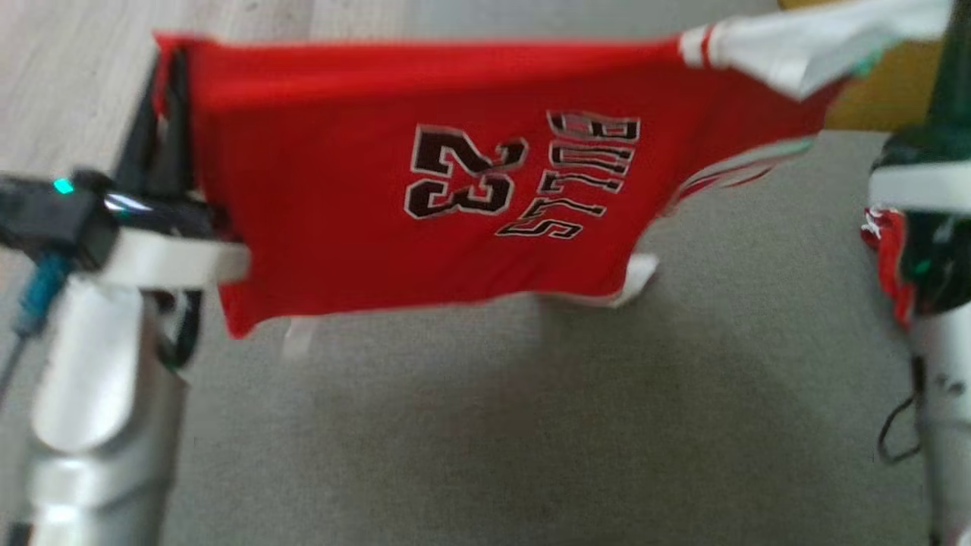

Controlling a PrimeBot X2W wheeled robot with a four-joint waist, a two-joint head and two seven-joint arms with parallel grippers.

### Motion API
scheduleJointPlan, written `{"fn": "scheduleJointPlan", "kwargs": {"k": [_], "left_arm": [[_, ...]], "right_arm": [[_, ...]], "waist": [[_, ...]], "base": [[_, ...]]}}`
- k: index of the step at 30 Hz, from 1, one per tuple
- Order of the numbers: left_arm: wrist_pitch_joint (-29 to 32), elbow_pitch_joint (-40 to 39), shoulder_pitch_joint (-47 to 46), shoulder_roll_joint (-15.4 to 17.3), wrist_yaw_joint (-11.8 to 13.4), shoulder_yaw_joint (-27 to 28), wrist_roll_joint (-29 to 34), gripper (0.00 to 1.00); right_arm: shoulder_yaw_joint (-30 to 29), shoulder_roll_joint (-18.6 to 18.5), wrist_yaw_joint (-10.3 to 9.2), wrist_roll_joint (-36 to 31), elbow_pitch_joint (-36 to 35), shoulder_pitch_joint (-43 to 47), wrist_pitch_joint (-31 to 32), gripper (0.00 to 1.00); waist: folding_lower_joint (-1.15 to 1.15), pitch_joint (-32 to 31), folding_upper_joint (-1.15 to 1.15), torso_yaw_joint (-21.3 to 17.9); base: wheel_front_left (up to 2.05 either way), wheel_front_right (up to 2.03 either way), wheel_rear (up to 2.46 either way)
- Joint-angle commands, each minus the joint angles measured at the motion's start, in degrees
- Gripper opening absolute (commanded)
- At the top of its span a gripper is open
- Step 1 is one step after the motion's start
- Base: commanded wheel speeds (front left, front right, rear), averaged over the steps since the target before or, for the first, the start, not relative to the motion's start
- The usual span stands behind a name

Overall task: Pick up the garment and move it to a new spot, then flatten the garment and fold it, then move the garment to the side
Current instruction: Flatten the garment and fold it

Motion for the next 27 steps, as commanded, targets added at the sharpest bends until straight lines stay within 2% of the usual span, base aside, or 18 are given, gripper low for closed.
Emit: {"fn": "scheduleJointPlan", "kwargs": {"k": [1,6,12,16,22,25,27], "left_arm": [[1.19,-1.79,-4.63,3.86,-0.22,1.1,-0.09,0.0],[7.14,-1.74,-9.69,6.82,-0.3,-0.65,-2.78,0.0],[10.77,0.38,-12.66,7.05,-0.28,-1.41,-5.2,0.0],[7.91,3.86,-17.99,6.15,1.29,-1.23,-4.31,0.0],[0.68,9.24,-30.19,3.86,4.27,-0.75,-2.08,0.0],[-0.17,11.83,-32.06,2.67,4.52,-0.3,-2.16,0.0],[-0.33,13.49,-30.69,2.22,4.23,0.03,-2.43,0.0]], "right_arm": [[1.5,-1.8,-0.05,0.86,-2.46,-4.66,0.33,0.0],[4.12,-4.79,-0.05,0.87,-1.67,-11.46,3.82,0.0],[8.01,-4.82,-0.05,0.15,4.63,-18.76,5.4,0.0],[9.49,-3.98,-0.05,-2.92,11.03,-27.47,3.03,0.0],[5.22,-1.89,-0.05,-8.29,17.78,-42.38,-0.12,0.0],[2.81,-1.3,-0.05,-9.26,18.36,-45.34,-0.28,0.0],[1.86,-0.88,-0.05,-9.0,17.84,-44.19,-0.3,0.0]], "waist": [[0.01,-0.34,0.0,0.55],[0.01,1.03,0.0,1.04],[0.01,5.54,0.0,1.14],[0.01,10.76,0.0,1.12],[0.01,15.88,0.0,0.97],[0.01,16.51,0.0,0.65],[0.01,16.66,0.0,0.09]], "base": [[0.0,0.0,0.0],[0.0,0.0,0.0],[0.0,0.0,0.0],[0.0,0.0,0.0],[0.0,0.0,0.0],[0.0,0.0,0.0],[0.0,0.0,0.0]]}}
